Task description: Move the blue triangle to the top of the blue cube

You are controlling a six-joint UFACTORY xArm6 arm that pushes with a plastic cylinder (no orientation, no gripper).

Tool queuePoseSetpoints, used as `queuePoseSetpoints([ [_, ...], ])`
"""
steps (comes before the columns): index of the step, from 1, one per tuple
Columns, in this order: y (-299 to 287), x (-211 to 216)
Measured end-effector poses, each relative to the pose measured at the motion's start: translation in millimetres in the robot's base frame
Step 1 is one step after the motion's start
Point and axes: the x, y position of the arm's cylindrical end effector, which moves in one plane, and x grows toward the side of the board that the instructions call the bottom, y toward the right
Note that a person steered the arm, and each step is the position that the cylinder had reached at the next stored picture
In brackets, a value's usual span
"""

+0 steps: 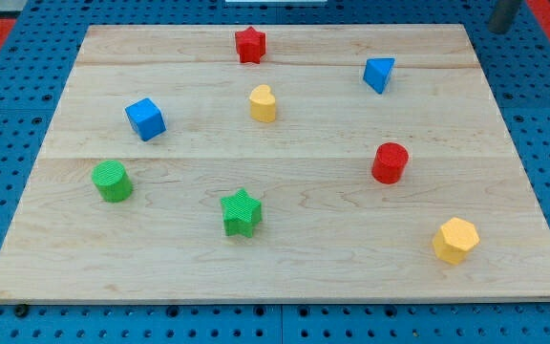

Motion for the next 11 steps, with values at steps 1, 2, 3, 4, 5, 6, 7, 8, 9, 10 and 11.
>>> queuePoseSetpoints([
  [1,0.1,0.0],
  [2,9.4,9.6],
  [3,10.8,39.2],
  [4,8.9,103.7],
  [5,-32.1,110.9],
  [6,-124.4,92.9],
  [7,-190.2,92.8],
  [8,-278.1,93.1],
  [9,-336.2,97.1],
  [10,-428.5,103.8],
  [11,-491.6,103.3],
])
